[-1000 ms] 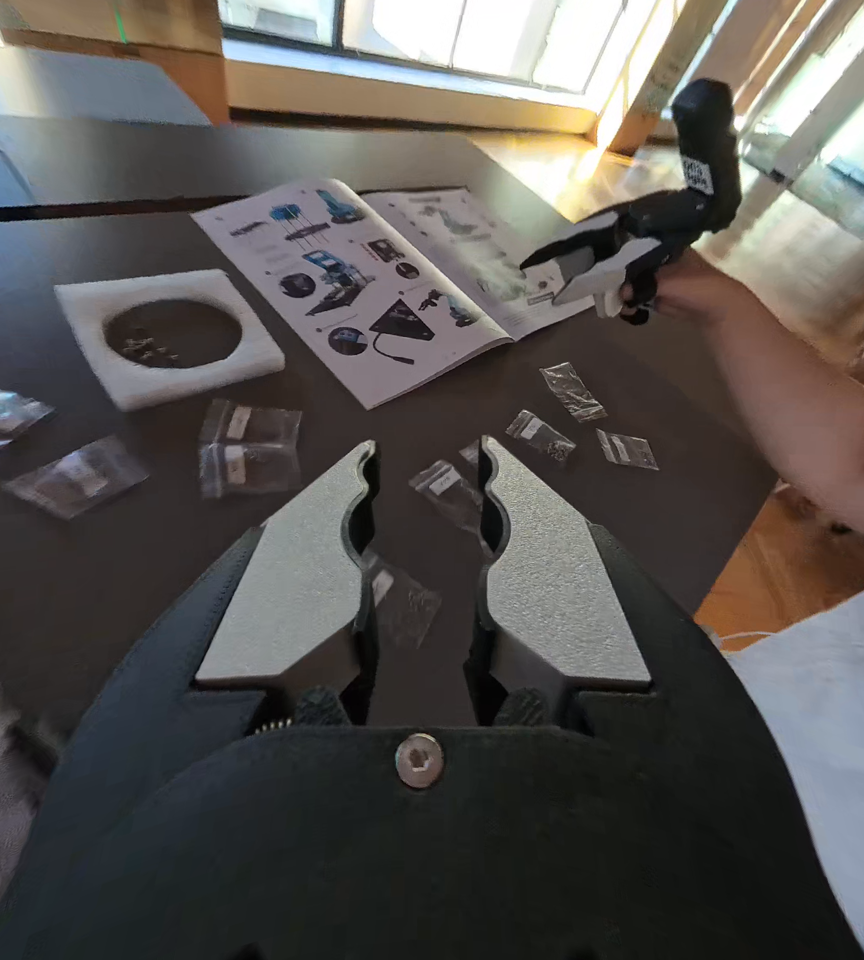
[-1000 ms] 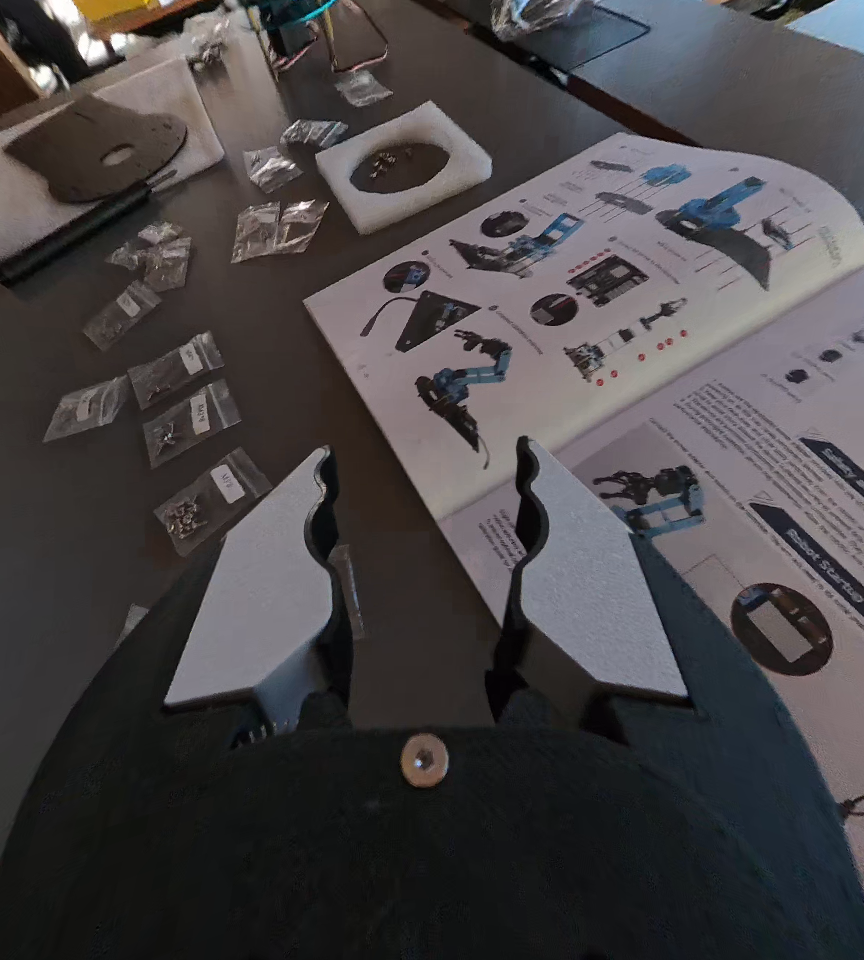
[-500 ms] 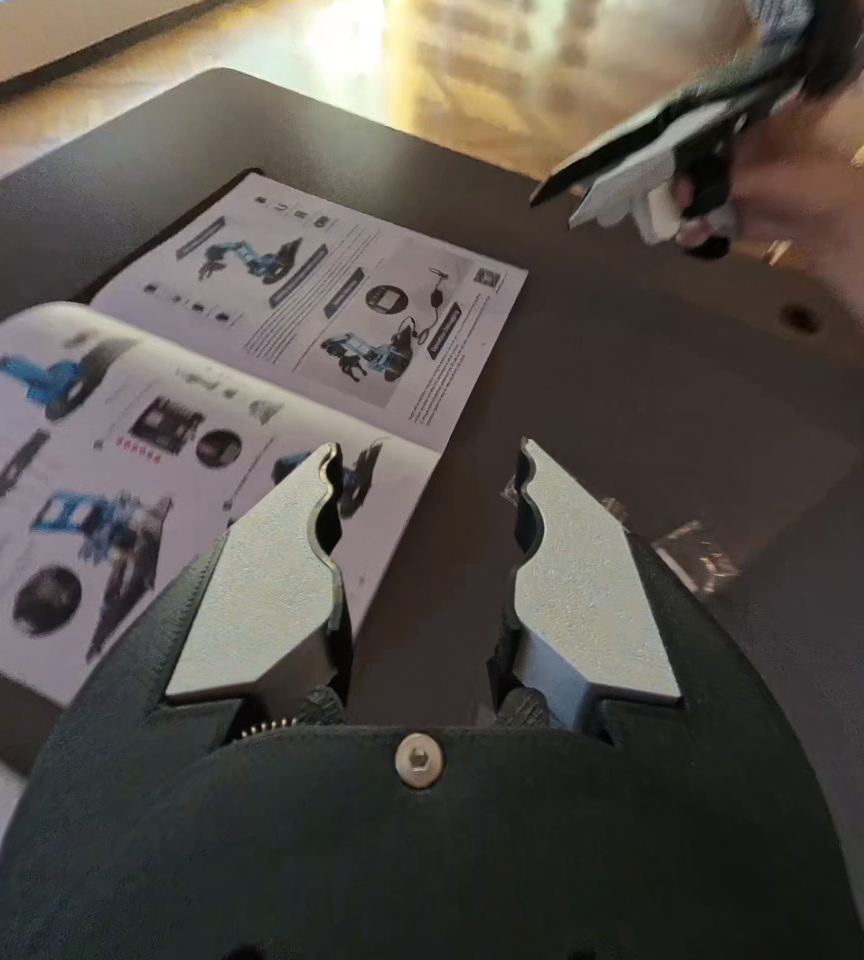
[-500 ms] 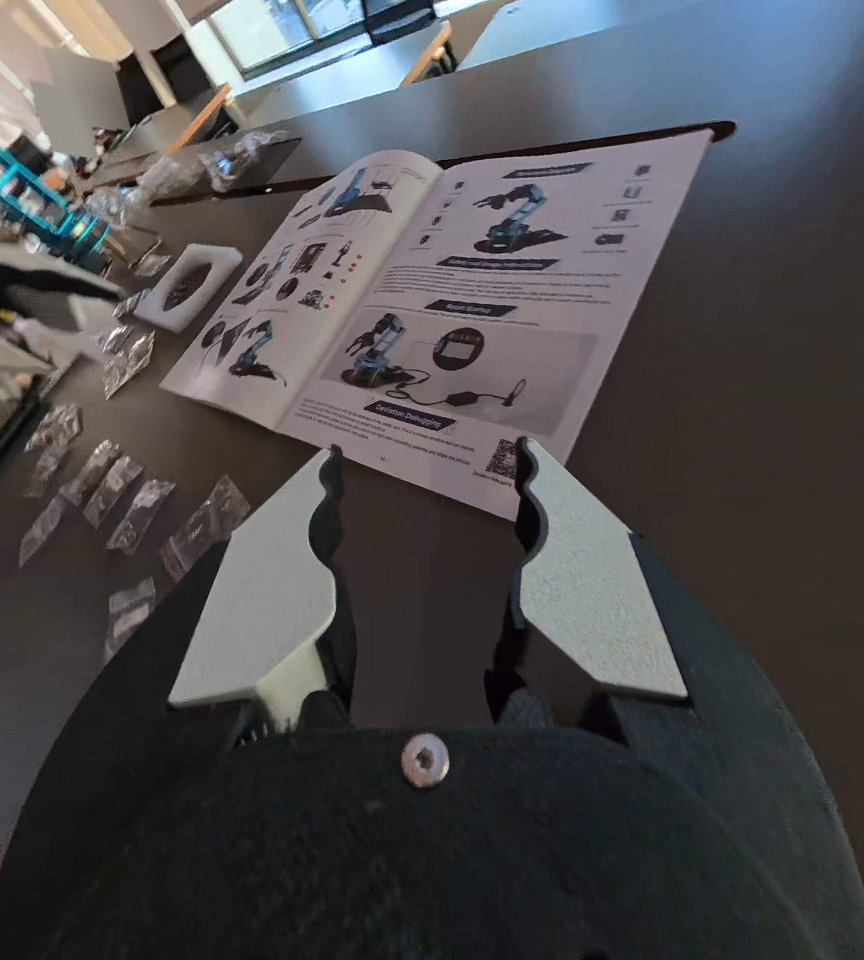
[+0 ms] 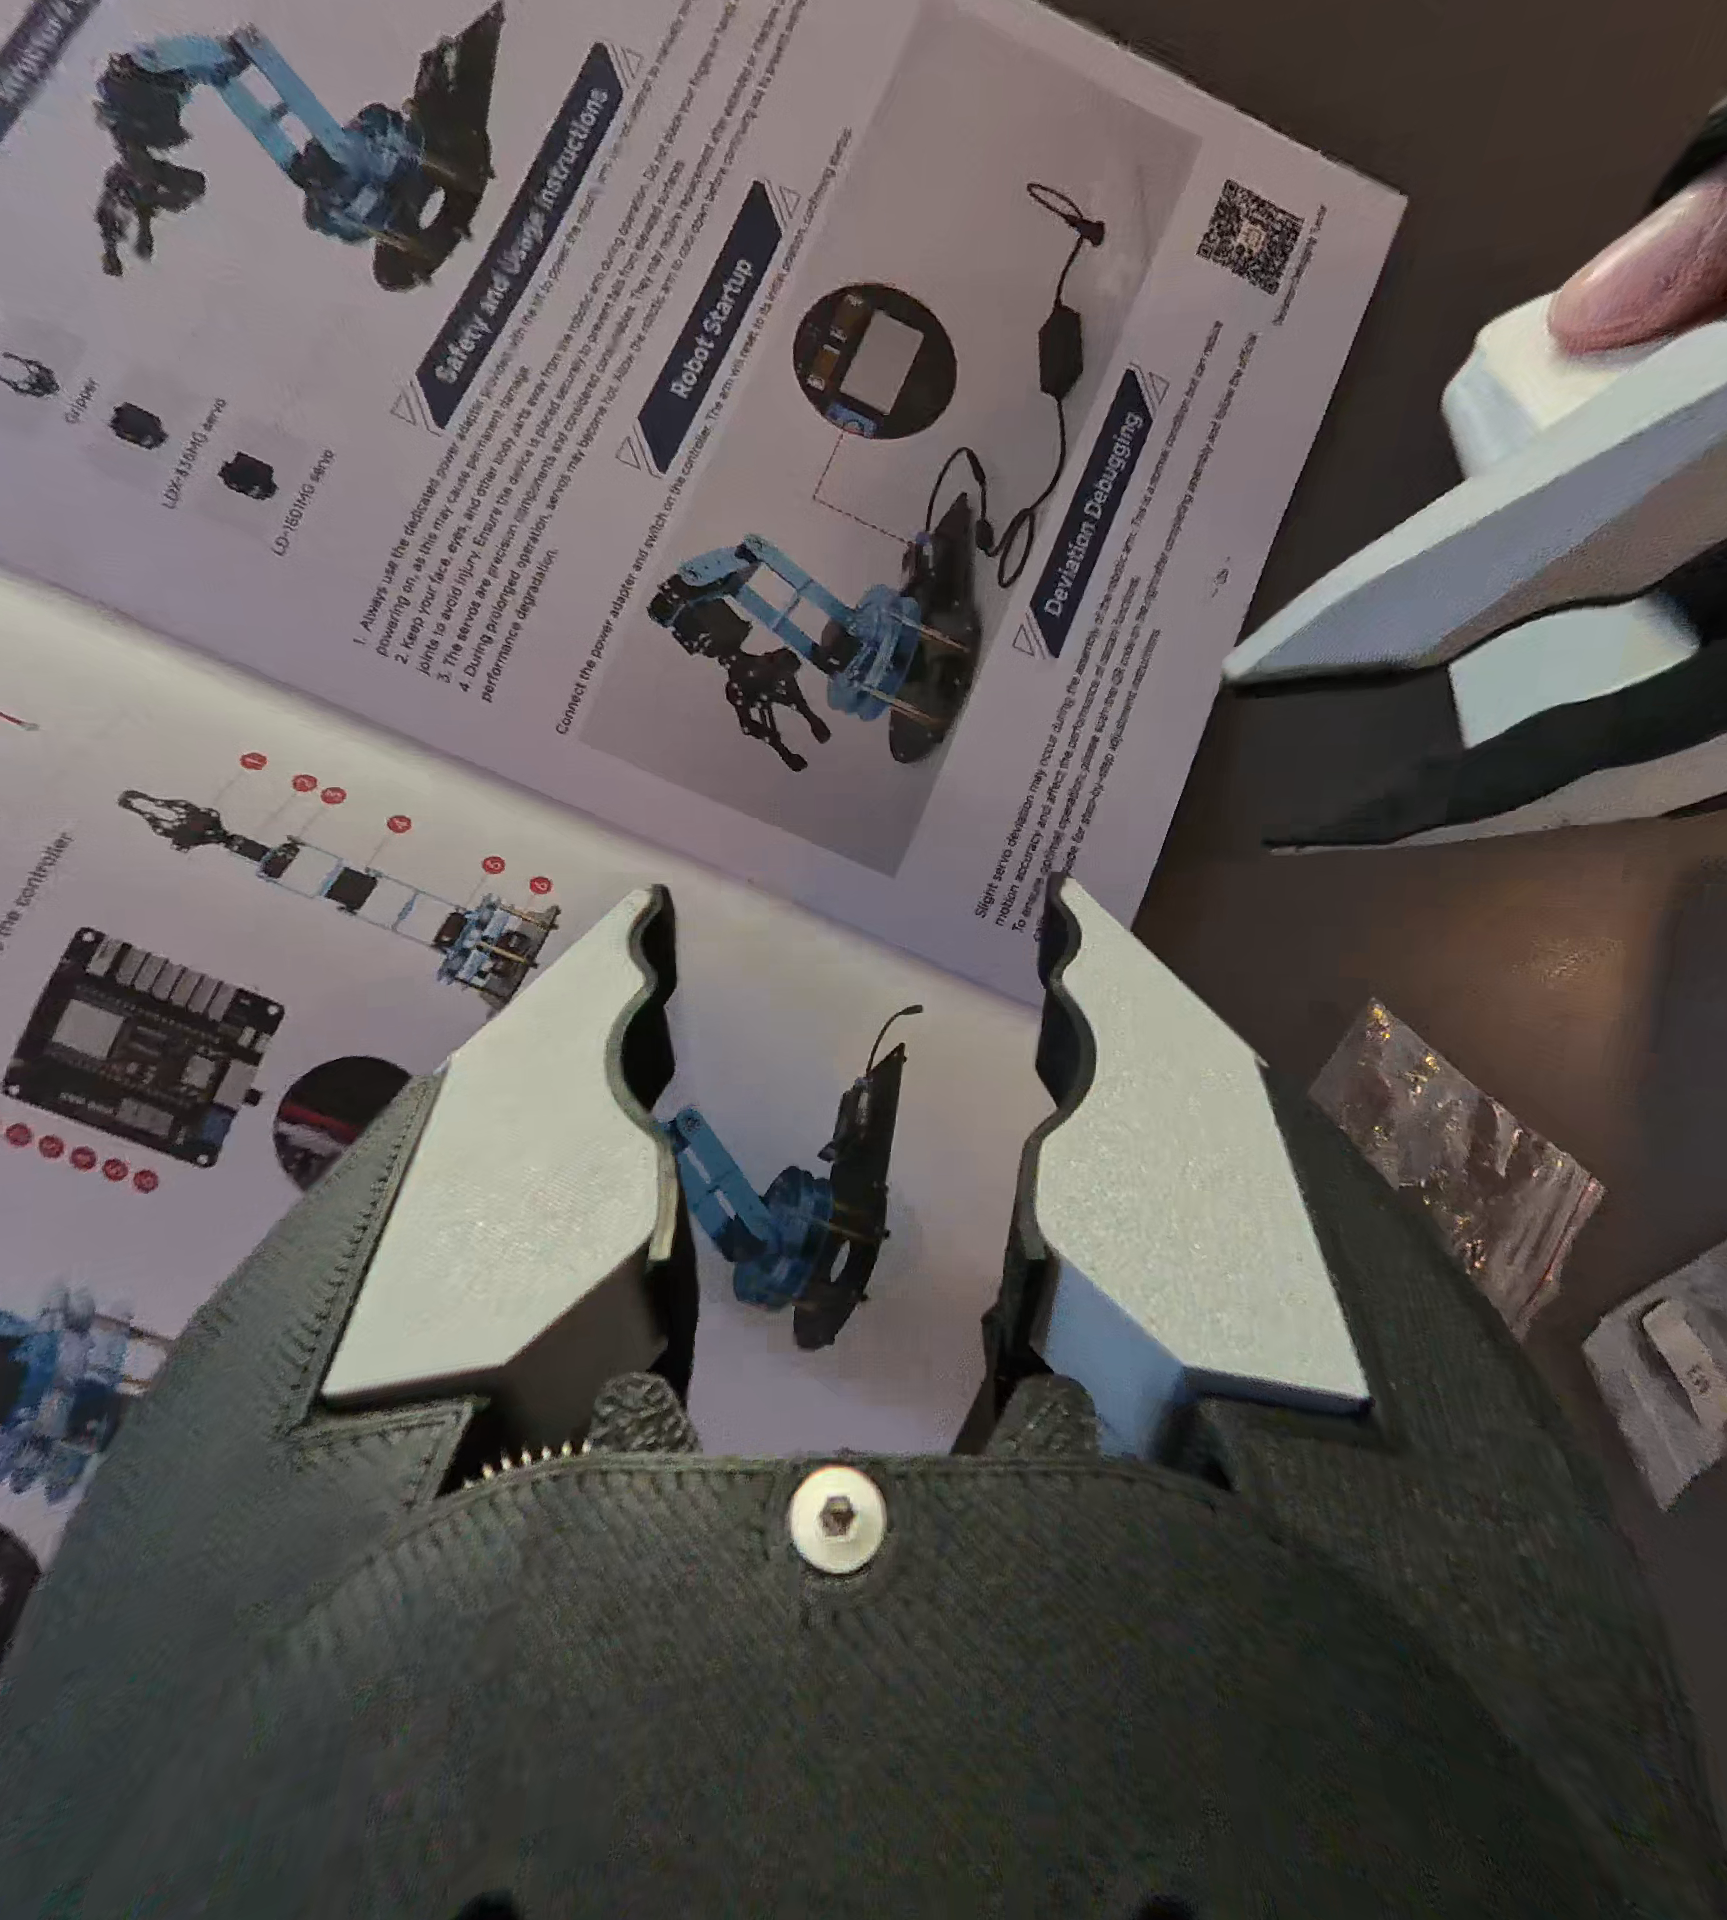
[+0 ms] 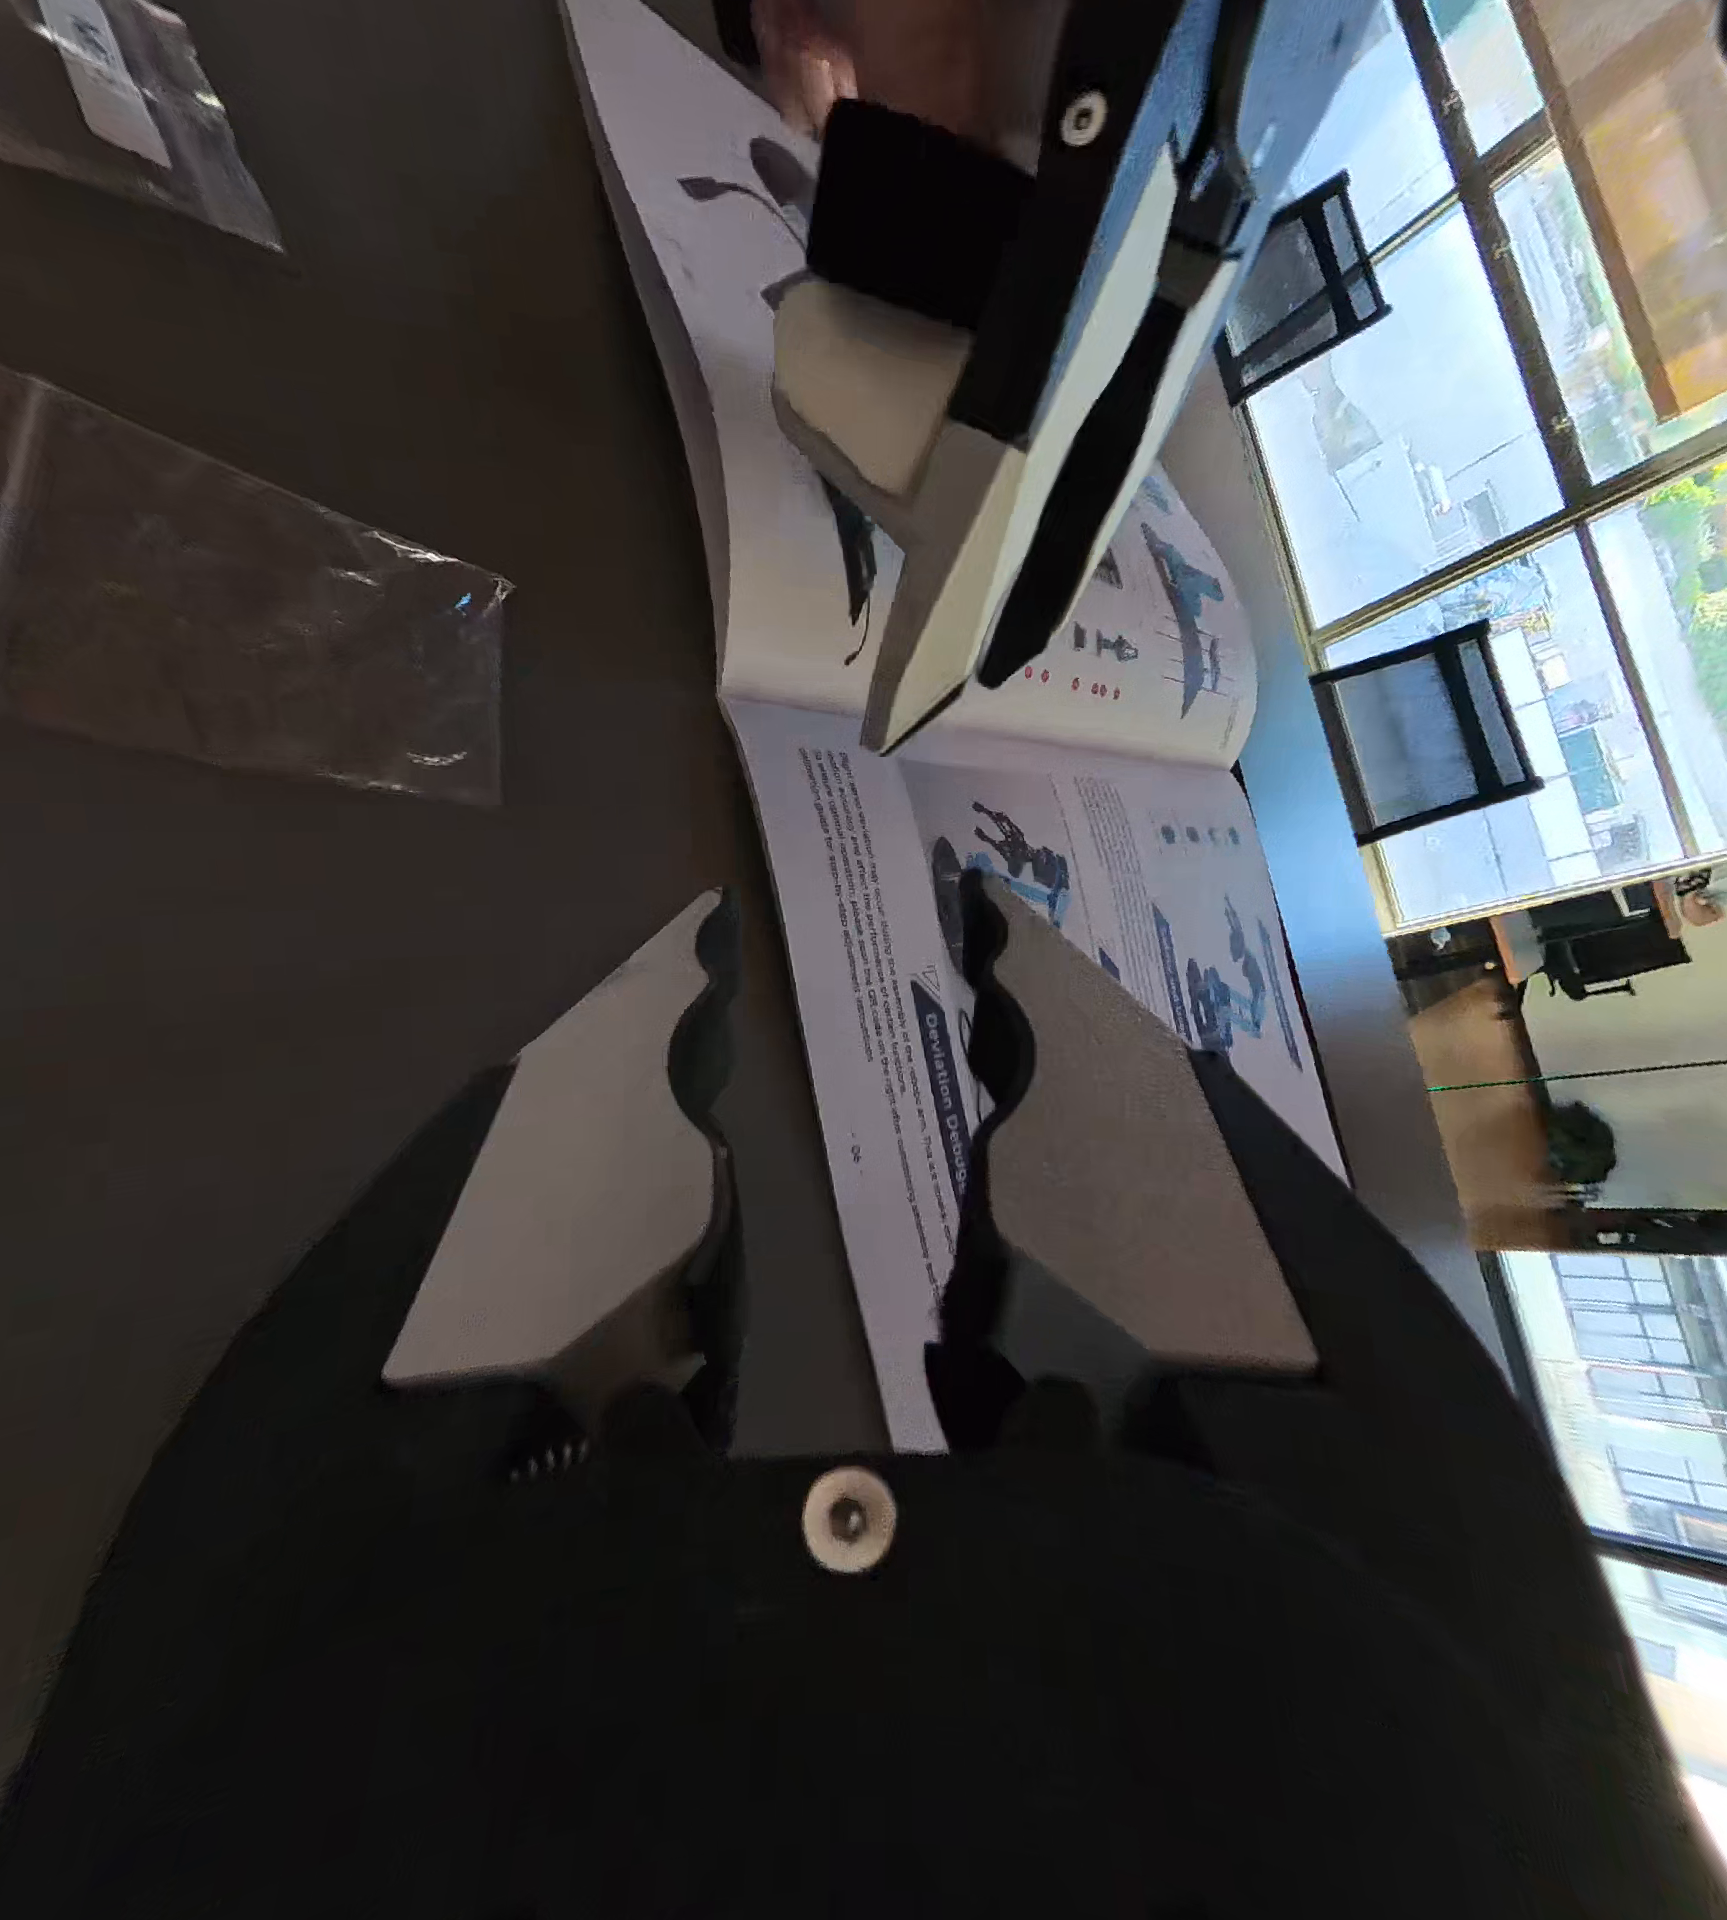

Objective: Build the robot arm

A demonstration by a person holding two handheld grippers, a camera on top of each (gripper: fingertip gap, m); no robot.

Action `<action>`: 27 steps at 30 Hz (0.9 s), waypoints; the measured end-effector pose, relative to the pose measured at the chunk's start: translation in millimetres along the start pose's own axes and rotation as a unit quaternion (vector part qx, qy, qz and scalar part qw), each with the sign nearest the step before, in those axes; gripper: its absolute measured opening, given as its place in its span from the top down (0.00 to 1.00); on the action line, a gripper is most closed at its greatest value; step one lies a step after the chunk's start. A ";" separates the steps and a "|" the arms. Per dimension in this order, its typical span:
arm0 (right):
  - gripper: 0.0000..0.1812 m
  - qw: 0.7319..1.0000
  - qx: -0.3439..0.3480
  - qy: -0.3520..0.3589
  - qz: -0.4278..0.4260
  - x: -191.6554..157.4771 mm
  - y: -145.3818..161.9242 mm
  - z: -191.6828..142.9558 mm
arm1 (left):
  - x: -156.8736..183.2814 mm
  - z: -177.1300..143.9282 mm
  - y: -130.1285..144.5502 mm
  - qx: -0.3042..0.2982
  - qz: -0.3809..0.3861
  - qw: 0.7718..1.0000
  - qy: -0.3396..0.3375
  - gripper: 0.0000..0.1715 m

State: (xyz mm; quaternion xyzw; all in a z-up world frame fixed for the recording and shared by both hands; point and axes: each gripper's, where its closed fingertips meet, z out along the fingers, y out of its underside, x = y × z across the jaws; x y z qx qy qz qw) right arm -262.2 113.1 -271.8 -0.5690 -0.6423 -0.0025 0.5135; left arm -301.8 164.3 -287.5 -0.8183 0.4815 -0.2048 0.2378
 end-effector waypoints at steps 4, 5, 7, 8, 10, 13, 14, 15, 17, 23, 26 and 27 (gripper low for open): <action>0.83 0.999 -0.035 -0.001 -0.041 -3.3 6.8 15.8 | -1.4 4.0 5.0 -0.009 -0.005 1.000 0.019 0.59; 0.84 0.998 -0.040 0.001 -0.050 -3.1 6.9 17.9 | -1.0 3.6 5.3 -0.009 -0.006 1.000 0.028 0.58; 0.86 0.997 -0.053 0.011 -0.064 -0.8 7.5 21.8 | 0.3 4.0 6.9 -0.010 -0.007 0.999 0.045 0.57; 0.86 0.996 -0.059 0.015 -0.071 -0.1 7.4 23.3 | 0.0 4.5 8.2 -0.010 -0.001 0.999 0.049 0.57; 0.88 0.993 -0.070 0.024 -0.091 0.8 8.1 26.0 | 0.3 4.5 9.8 -0.008 0.018 0.998 0.052 0.56; 0.95 0.988 -0.086 0.050 -0.120 0.8 7.4 27.8 | 4.1 4.1 10.9 0.002 0.034 0.997 0.066 0.51; 0.96 0.986 -0.082 0.061 -0.132 1.3 3.8 26.6 | 6.1 2.5 11.9 0.004 0.035 0.997 0.071 0.49; 0.96 0.985 -0.084 0.068 -0.136 2.1 1.0 25.3 | 10.2 -0.6 13.2 0.005 0.032 0.997 0.077 0.46; 0.97 0.984 -0.089 0.084 -0.128 9.6 -6.0 20.4 | 21.0 -11.1 12.2 0.022 0.040 0.997 0.067 0.46; 0.98 0.987 -0.105 0.099 -0.077 33.4 -30.3 8.4 | 40.9 -42.9 -3.9 0.099 0.168 0.975 -0.106 0.65; 0.98 0.990 -0.098 0.093 -0.034 37.8 -44.0 5.8 | 39.2 -46.2 -12.5 0.117 0.213 0.954 -0.175 0.77; 0.98 0.991 -0.092 0.091 -0.018 38.8 -49.1 5.0 | 39.2 -46.0 -14.1 0.120 0.228 0.947 -0.191 0.84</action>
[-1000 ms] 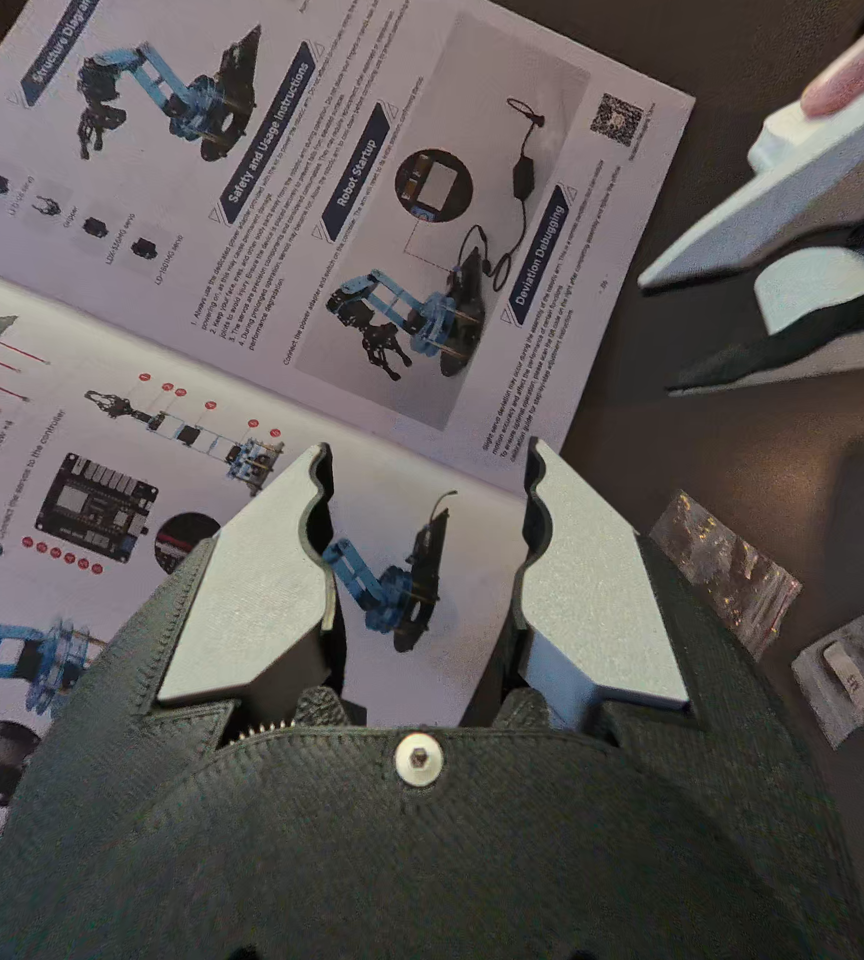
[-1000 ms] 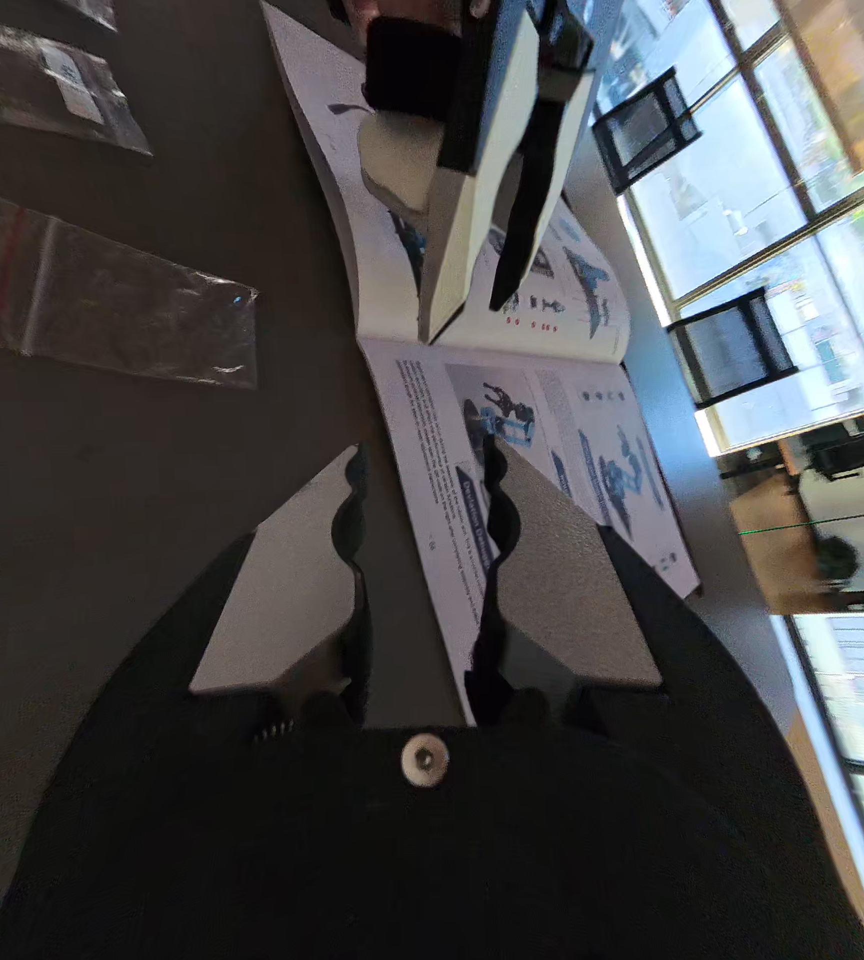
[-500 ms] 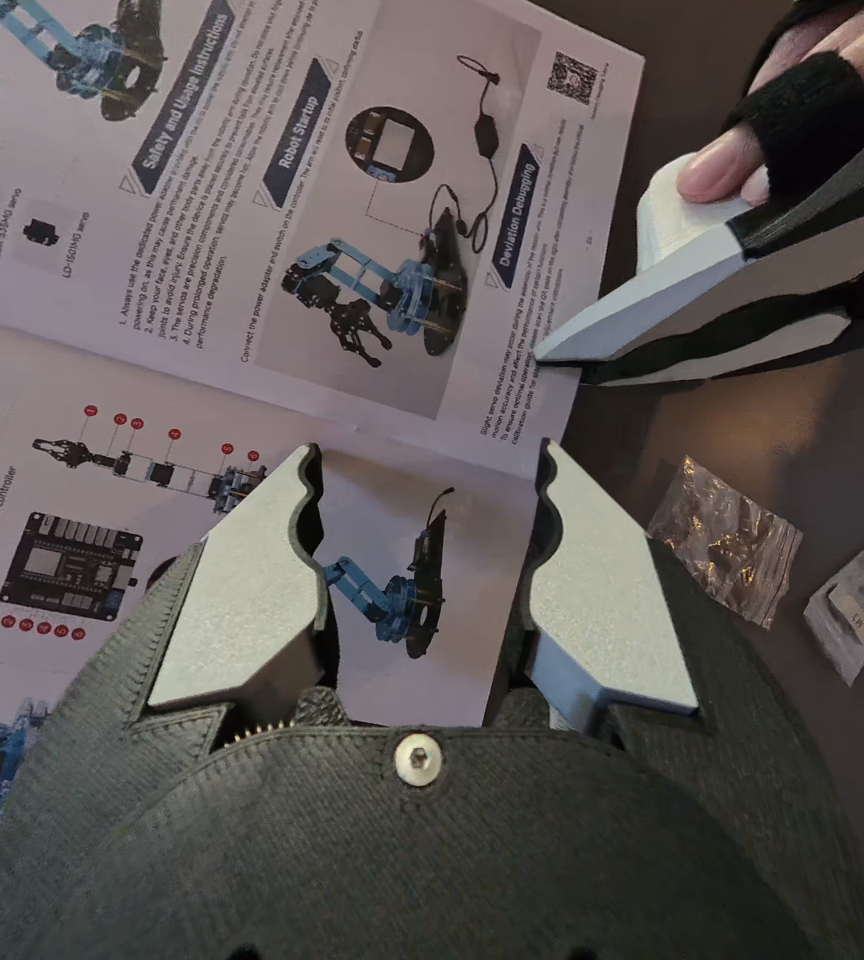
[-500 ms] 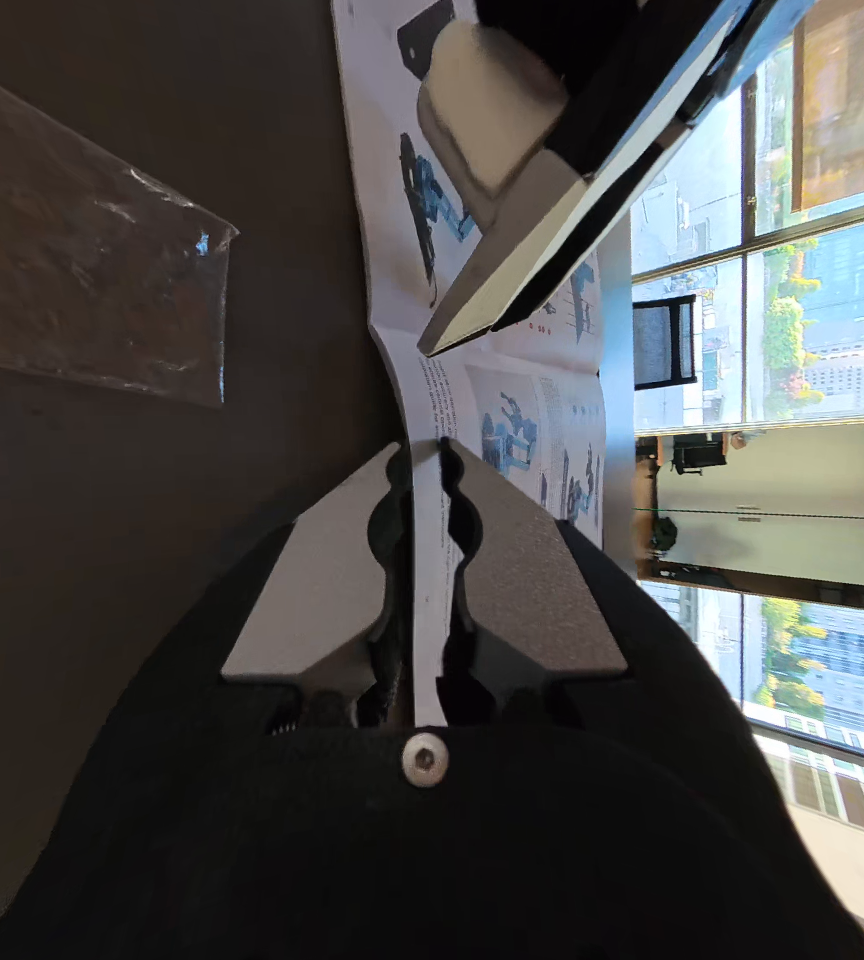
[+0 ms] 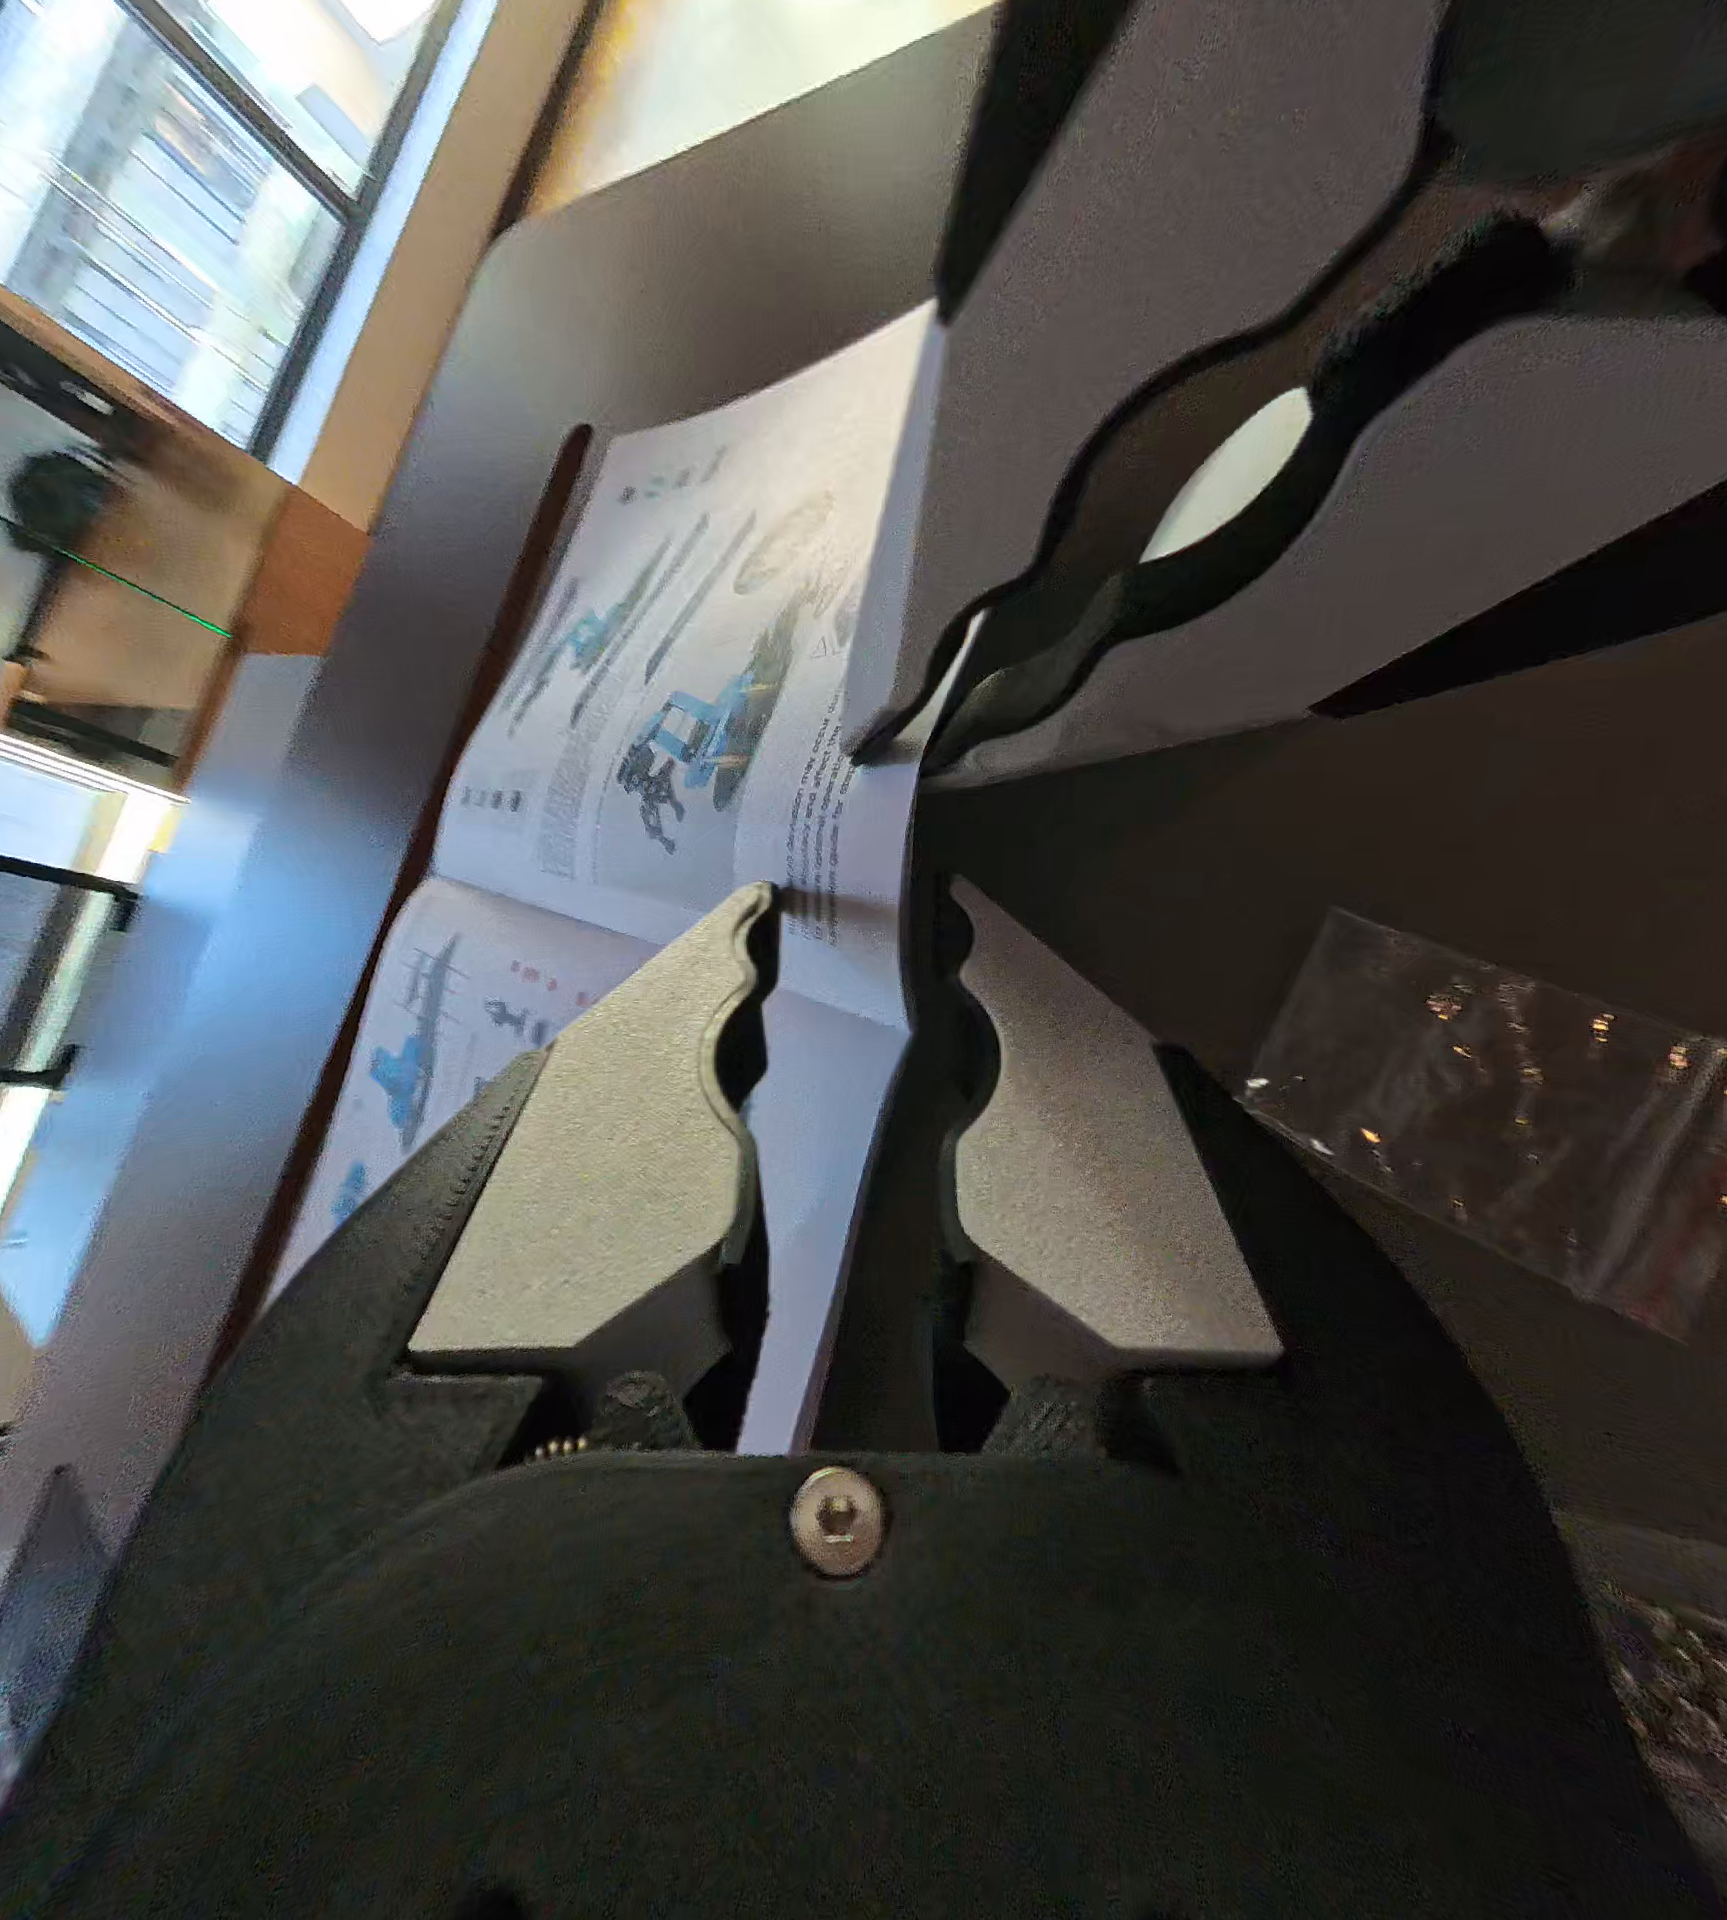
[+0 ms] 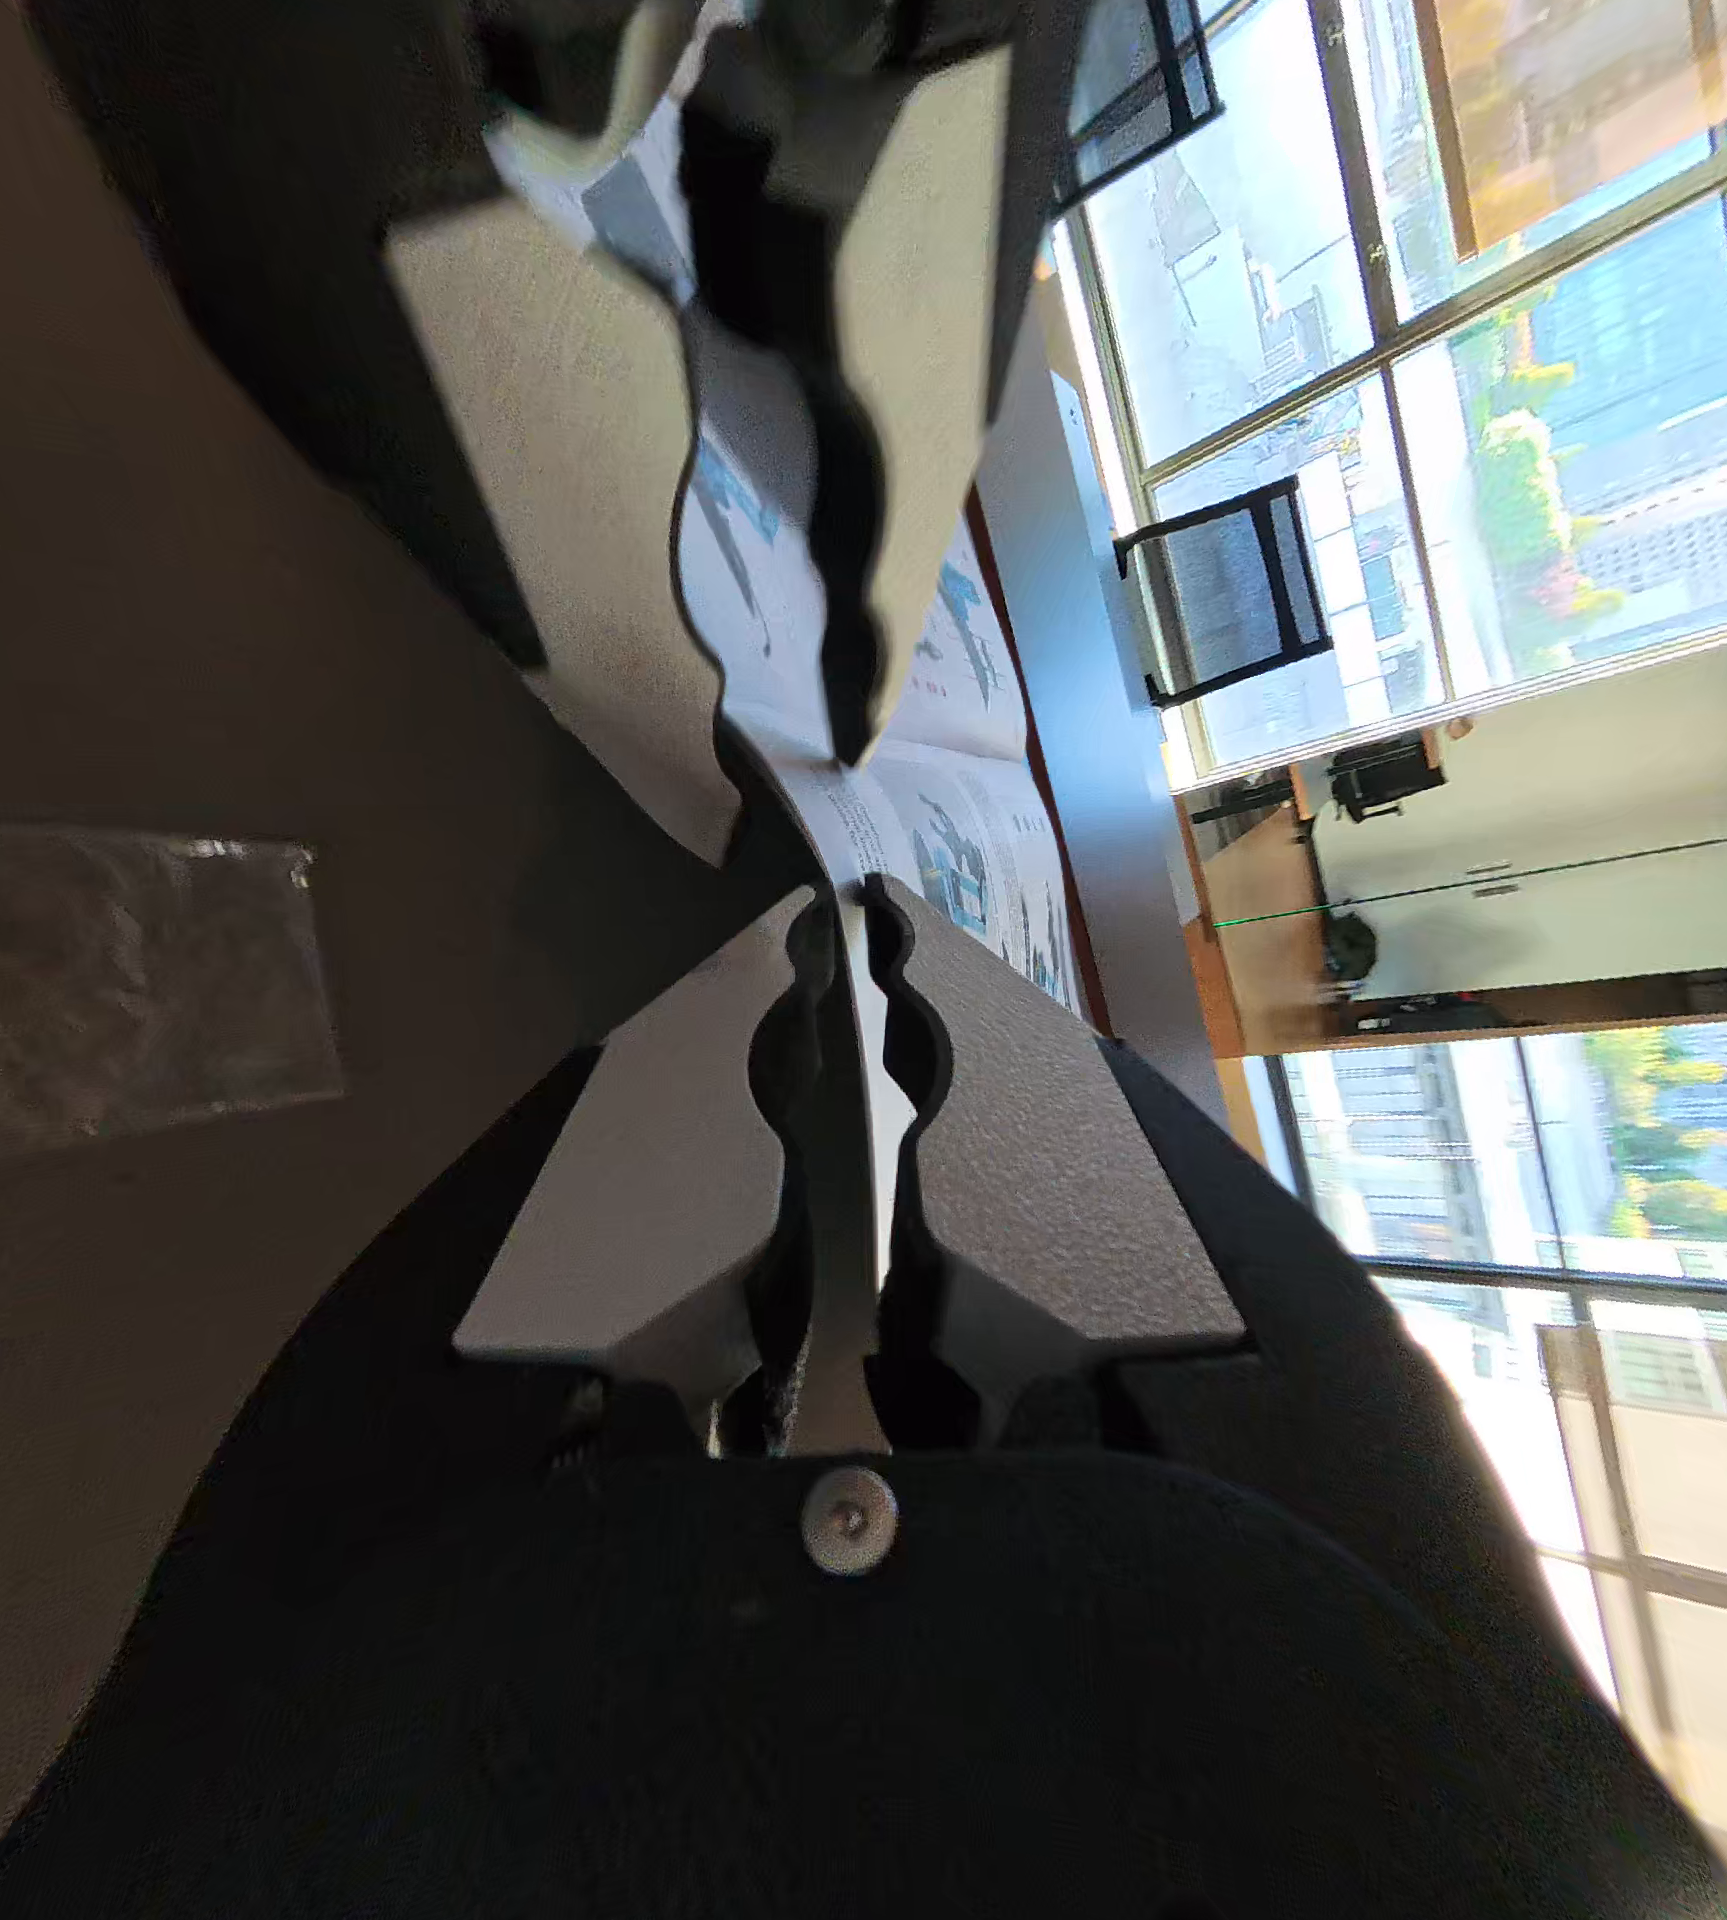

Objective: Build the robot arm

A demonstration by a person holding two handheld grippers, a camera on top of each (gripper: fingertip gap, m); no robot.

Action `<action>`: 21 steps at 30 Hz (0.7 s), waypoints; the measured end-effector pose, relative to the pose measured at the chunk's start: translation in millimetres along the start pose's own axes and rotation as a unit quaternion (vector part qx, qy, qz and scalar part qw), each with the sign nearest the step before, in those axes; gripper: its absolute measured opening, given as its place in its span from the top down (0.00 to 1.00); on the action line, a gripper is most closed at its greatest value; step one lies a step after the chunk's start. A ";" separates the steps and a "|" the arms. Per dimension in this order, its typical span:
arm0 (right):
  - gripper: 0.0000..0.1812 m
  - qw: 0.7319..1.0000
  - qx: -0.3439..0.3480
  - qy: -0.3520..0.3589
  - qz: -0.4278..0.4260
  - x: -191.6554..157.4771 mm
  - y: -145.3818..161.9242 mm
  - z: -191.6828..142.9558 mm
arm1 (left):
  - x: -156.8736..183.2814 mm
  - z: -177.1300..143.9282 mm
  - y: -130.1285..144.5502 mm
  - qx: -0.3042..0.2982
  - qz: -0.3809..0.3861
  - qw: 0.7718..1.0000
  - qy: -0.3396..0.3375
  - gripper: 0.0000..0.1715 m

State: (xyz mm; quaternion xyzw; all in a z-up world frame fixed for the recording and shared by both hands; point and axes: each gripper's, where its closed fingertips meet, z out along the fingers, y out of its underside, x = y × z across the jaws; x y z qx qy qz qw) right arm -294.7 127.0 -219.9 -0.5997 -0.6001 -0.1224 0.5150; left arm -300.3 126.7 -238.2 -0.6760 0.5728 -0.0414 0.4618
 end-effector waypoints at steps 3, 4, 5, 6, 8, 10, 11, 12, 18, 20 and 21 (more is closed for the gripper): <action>0.97 0.999 -0.008 -0.016 0.047 1.6 -2.1 -2.8 | -6.8 -1.9 -3.3 0.009 0.041 0.998 -0.054 0.91; 0.94 0.997 -0.010 -0.030 0.076 0.1 0.3 -6.8 | -8.0 -3.3 -3.5 0.009 0.048 0.997 -0.063 0.92; 0.86 0.992 -0.014 -0.041 0.121 0.4 5.7 -13.7 | -9.8 -4.6 -3.3 0.009 0.047 0.996 -0.070 0.93; 0.78 0.981 -0.016 -0.054 0.185 0.6 13.5 -24.2 | -12.0 -6.5 -3.7 0.012 0.038 0.996 -0.075 0.94; 0.66 0.926 0.012 -0.098 0.365 -3.5 29.2 -55.1 | -15.8 -10.9 -4.9 0.022 0.009 0.997 -0.076 0.95; 0.66 0.818 0.075 -0.123 0.557 -0.8 52.4 -86.4 | -17.8 -14.6 -6.0 0.026 -0.011 0.997 -0.075 0.95; 0.65 0.755 0.091 -0.135 0.635 1.9 72.9 -96.0 | -18.7 -16.4 -6.9 0.030 -0.014 0.996 -0.078 0.95; 0.63 0.691 0.097 -0.156 0.700 3.9 94.4 -100.3 | -19.5 -18.3 -7.6 0.032 -0.015 0.996 -0.082 0.95; 0.61 0.470 0.113 -0.263 0.835 32.7 141.9 -64.2 | -19.4 -29.5 -11.6 0.033 -0.014 0.995 -0.091 0.96; 0.61 0.441 0.087 -0.289 0.845 35.0 142.8 -39.6 | -16.3 -31.2 -11.3 0.034 -0.014 0.995 -0.089 0.96; 0.61 0.418 0.090 -0.301 0.853 39.2 138.1 -30.0 | -14.9 -32.0 -11.2 0.035 -0.014 0.995 -0.088 0.96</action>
